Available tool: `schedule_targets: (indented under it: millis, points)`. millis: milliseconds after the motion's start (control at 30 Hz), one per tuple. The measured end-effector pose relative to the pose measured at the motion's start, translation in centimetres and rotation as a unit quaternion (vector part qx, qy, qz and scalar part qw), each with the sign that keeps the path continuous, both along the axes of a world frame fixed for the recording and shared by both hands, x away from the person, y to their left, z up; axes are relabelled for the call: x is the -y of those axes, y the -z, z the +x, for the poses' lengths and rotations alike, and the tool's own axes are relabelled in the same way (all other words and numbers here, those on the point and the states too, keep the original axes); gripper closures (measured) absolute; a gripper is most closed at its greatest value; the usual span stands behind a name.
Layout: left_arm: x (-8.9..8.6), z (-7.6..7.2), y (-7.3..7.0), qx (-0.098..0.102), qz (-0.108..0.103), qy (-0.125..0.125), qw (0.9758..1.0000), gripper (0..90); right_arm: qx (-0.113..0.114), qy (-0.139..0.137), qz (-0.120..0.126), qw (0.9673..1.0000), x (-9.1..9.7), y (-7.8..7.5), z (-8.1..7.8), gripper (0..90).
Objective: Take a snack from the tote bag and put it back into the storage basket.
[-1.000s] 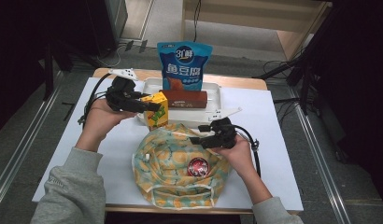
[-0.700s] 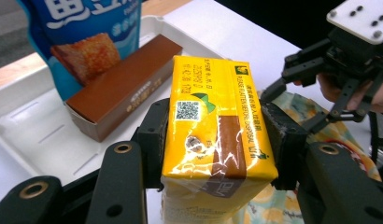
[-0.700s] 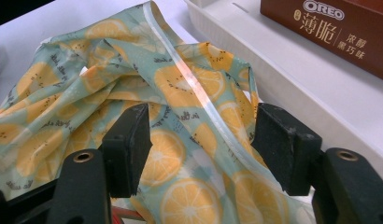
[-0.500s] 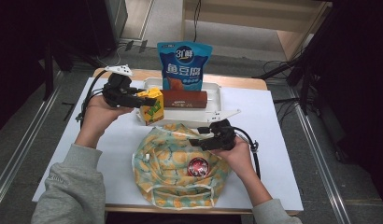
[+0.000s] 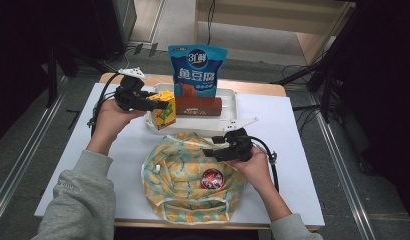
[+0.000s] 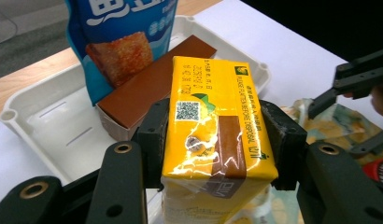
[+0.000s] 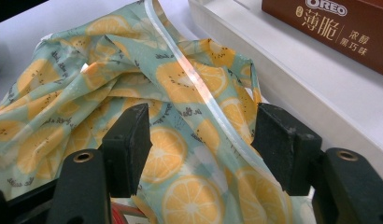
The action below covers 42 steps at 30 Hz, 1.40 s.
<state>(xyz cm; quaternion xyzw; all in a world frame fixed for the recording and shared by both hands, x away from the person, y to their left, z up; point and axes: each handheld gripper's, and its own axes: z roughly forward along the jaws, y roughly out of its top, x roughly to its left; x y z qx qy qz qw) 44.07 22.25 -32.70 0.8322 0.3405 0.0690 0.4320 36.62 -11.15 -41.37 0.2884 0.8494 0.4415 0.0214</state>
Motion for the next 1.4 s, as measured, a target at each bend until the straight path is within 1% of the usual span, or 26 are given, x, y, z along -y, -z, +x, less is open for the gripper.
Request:
schedule_targets:
  millis: [33, 133, 300, 400, 567, 633, 767, 833, 900, 1033, 1133, 1233, 1367, 1400]
  points:
    - [-0.1, 0.4, 0.3, 0.000, -0.004, 0.001, 1.0000, 51.5, 0.000, 0.000, 0.000, 1.0000, 0.0, 0.0, 0.0, 37.4]
    - [-0.3, 0.7, 0.6, 0.000, -0.005, 0.001, 1.0000, 51.5, -0.001, 0.000, 0.000, 1.0000, 0.0, 0.0, 0.0, 37.5]
    - [-0.3, 1.4, 1.3, 0.006, 0.008, -0.010, 0.9999, 51.6, -0.001, 0.001, 0.000, 1.0000, 0.0, 0.0, -0.1, 37.5]
    - [-0.4, 1.7, 1.7, 0.009, 0.006, -0.013, 0.9998, 51.5, -0.001, 0.001, 0.000, 1.0000, 0.0, 0.0, -0.1, 37.4]
    - [-0.5, 2.3, 2.3, 0.018, 0.012, -0.024, 0.9995, 51.5, -0.001, 0.000, -0.001, 1.0000, -0.1, 0.1, -0.1, 37.5]
    - [-0.6, 2.5, 2.5, 0.017, 0.011, -0.027, 0.9994, 51.5, -0.001, 0.001, -0.001, 1.0000, -0.1, 0.1, -0.1, 37.4]
    - [-0.5, 2.8, 2.9, 0.016, 0.014, -0.030, 0.9993, 51.5, -0.001, 0.001, -0.001, 1.0000, -0.1, 0.2, 0.0, 37.5]
    - [-0.5, 3.0, 3.2, 0.016, 0.010, -0.030, 0.9994, 51.5, -0.001, 0.001, -0.002, 1.0000, -0.1, 0.2, -0.1, 37.5]
    - [-0.5, 3.2, 3.4, 0.015, 0.012, -0.027, 0.9995, 51.5, -0.002, 0.001, -0.002, 1.0000, -0.1, 0.3, 0.0, 37.5]
    - [-0.2, 3.3, 3.9, 0.025, 0.024, -0.029, 0.9990, 51.5, -0.002, -0.001, -0.003, 1.0000, -0.1, 0.3, -0.1, 37.4]
    - [-0.2, 3.5, 4.2, 0.020, 0.025, -0.031, 0.9990, 51.5, -0.002, 0.001, -0.004, 1.0000, 0.0, 0.3, -0.1, 37.4]
    - [-0.1, 3.7, 4.6, 0.013, 0.026, -0.027, 0.9992, 51.5, -0.003, 0.002, -0.004, 1.0000, 0.0, 0.3, -0.1, 37.3]
    - [-0.1, 3.9, 5.1, 0.007, 0.029, -0.030, 0.9991, 51.5, -0.004, 0.001, -0.005, 1.0000, 0.0, 0.3, -0.1, 37.3]
    - [-0.2, 3.9, 5.3, 0.004, 0.027, -0.028, 0.9992, 51.5, -0.003, 0.001, -0.005, 1.0000, 0.0, 0.3, -0.2, 37.3]
